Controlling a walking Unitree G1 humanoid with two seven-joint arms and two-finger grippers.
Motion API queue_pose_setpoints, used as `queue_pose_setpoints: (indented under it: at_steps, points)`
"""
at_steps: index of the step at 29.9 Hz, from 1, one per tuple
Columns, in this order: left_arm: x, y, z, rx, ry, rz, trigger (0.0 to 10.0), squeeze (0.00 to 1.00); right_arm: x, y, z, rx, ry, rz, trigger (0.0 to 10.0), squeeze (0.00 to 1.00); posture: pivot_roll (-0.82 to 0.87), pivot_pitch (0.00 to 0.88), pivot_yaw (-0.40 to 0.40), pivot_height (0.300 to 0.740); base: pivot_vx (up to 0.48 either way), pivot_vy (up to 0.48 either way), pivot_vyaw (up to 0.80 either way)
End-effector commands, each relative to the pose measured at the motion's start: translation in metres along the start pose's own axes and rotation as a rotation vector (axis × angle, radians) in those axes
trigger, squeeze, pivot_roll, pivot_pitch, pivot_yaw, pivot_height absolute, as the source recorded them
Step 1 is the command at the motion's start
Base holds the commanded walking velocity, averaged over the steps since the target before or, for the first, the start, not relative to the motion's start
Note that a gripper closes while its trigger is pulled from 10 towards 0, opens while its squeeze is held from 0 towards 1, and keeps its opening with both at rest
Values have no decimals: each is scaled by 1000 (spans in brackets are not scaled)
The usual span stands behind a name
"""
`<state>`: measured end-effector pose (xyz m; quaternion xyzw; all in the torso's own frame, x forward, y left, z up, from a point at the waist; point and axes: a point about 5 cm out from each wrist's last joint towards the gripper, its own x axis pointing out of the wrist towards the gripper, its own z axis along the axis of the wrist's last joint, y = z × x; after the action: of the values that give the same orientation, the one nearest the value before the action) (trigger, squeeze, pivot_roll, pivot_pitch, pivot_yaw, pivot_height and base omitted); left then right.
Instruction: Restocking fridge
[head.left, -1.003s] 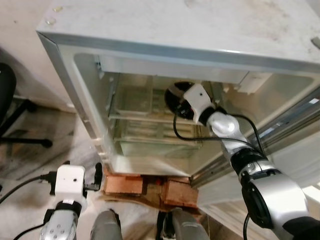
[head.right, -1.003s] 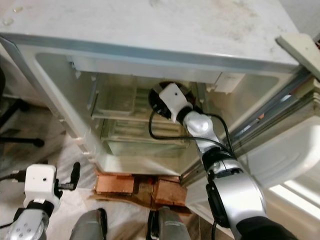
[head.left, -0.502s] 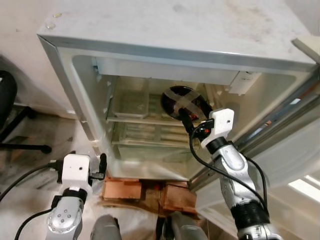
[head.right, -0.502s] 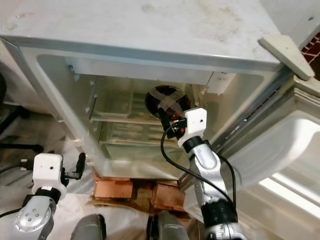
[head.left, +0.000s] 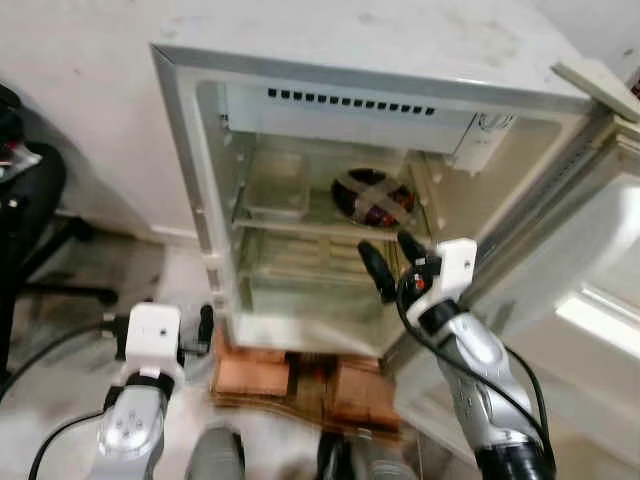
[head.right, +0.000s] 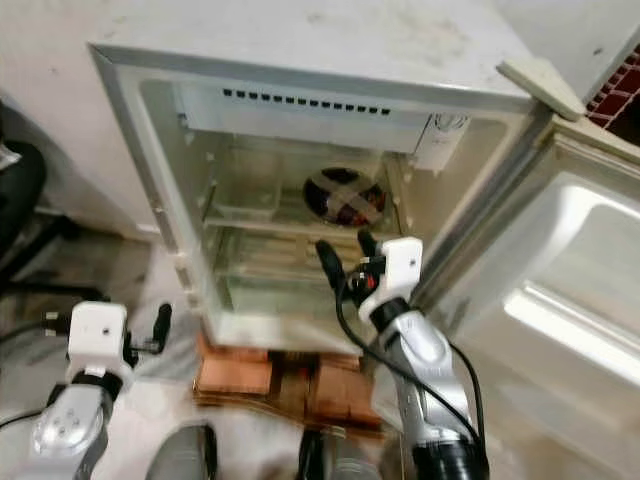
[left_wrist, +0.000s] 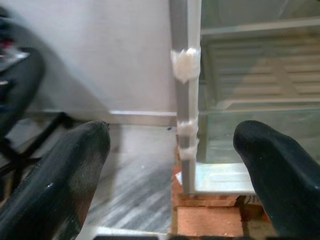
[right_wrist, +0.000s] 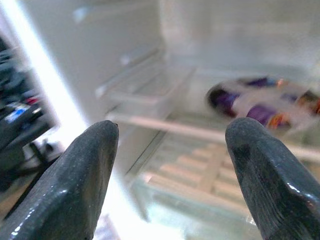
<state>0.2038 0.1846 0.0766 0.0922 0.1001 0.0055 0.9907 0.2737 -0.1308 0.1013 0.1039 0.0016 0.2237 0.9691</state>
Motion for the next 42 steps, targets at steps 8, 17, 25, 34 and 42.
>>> queue_pose_setpoints:
  at_steps: [8,17,25,34,42]
  points:
    - [0,-5,-4,-6,15,-34,10000,0,-5,-12,3,-71,5,-118,10000,0,117,103,-80,740,-392,0,0]
    - [13,-8,-6,-2,15,-60,10000,0,-8,-22,-7,-111,34,-225,10000,0,104,53,-63,740,-281,0,0]
    - [29,-9,0,5,-30,-86,10000,0,-12,-29,-14,-47,21,-318,10000,0,97,10,-45,740,0,0,0]
    - [37,-19,1,-4,-52,-147,10000,0,-17,-43,-22,-44,43,-399,10000,0,76,0,-31,740,172,-221,0]
    - [34,-20,-5,-7,-39,-151,10000,0,-15,-53,-21,-60,44,-416,10000,0,74,0,-38,740,90,-426,0]
